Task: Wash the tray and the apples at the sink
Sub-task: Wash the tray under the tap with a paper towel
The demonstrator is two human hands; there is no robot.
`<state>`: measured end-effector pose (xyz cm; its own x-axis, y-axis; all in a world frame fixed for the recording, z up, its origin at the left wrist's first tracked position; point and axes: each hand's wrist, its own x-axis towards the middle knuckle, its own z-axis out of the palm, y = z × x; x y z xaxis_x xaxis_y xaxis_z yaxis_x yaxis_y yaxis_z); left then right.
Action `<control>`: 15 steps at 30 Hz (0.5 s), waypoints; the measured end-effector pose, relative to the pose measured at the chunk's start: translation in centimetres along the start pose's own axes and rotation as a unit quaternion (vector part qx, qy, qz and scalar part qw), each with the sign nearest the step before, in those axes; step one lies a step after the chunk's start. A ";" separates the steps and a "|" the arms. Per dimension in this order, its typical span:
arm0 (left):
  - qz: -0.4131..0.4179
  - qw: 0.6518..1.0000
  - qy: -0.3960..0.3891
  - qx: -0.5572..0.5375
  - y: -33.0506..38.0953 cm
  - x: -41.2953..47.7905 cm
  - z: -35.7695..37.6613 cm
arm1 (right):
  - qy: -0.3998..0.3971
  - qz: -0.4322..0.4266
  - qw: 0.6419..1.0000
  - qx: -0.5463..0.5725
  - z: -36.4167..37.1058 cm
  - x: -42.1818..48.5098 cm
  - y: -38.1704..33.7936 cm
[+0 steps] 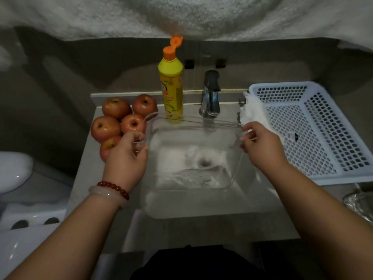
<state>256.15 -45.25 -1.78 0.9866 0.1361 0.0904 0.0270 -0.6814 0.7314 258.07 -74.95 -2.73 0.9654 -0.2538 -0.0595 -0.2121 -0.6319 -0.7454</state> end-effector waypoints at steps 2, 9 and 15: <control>0.006 1.000 0.003 0.003 0.2 -0.1 -0.1 | 0.015 -0.001 1.000 -0.001 -0.4 -0.6 -0.2; 0.006 1.000 -0.010 0.007 -0.6 -1.2 -0.7 | 0.037 -0.040 0.997 -0.051 -1.5 -3.7 -0.4; -0.034 0.999 -0.033 0.003 -0.9 -1.4 -0.9 | 0.039 -0.077 0.991 -0.106 -1.9 -5.2 -0.2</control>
<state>254.63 -44.15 -2.00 0.9909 0.1349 -0.0048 0.0955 -0.6761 0.7305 252.85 -74.90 -1.02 0.9761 -0.1926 0.1009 -0.0984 -0.8052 -0.5848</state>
